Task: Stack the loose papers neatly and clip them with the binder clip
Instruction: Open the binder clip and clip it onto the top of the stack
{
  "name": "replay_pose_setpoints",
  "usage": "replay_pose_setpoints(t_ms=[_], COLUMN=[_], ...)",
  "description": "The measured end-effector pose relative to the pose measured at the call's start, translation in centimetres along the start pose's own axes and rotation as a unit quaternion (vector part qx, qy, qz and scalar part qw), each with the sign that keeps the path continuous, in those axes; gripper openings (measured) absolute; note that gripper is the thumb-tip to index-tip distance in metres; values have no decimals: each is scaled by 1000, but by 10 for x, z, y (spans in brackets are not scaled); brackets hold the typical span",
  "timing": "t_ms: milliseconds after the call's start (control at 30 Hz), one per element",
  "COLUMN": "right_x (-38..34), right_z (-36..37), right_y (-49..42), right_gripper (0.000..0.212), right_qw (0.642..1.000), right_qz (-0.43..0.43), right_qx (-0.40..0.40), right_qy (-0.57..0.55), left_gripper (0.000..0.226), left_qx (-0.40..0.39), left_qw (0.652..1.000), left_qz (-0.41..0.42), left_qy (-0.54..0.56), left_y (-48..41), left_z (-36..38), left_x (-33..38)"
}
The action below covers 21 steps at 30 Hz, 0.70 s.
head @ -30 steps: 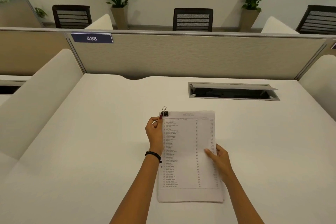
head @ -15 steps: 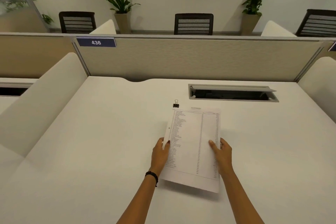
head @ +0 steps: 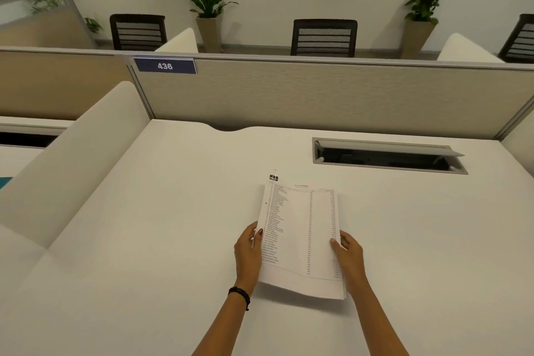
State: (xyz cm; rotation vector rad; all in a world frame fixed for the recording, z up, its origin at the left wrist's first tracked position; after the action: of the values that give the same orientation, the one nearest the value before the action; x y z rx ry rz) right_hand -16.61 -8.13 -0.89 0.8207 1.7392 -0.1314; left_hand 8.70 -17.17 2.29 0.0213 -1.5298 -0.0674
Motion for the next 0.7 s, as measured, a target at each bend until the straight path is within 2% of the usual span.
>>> replay_pose_setpoints(t_ms=[400, 700], right_x=[-86, -125], right_z=[32, 72], right_y=[-71, -160], right_gripper=[33, 31], right_qw=[998, 997], right_qz=[-52, -59], right_qx=[-25, -16], right_qy=[2, 45], left_gripper=[24, 24], left_qx=[37, 76], left_qw=[998, 997], left_qz=[30, 27], left_qy=[32, -18], left_y=[-87, -182], left_z=[-5, -1], left_x=[28, 19])
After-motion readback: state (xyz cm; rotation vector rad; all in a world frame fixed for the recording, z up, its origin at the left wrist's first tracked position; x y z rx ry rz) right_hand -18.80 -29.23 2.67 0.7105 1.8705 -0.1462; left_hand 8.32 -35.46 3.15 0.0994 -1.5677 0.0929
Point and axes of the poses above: each hand's wrist, its own y-axis away from the middle knuckle, its own z-axis out of the palm, x = y × z, the point moved 9 cm from there along -y, towards the middle knuckle, and after that the axes turned 15 degrees about y, right-handed, at the moved point
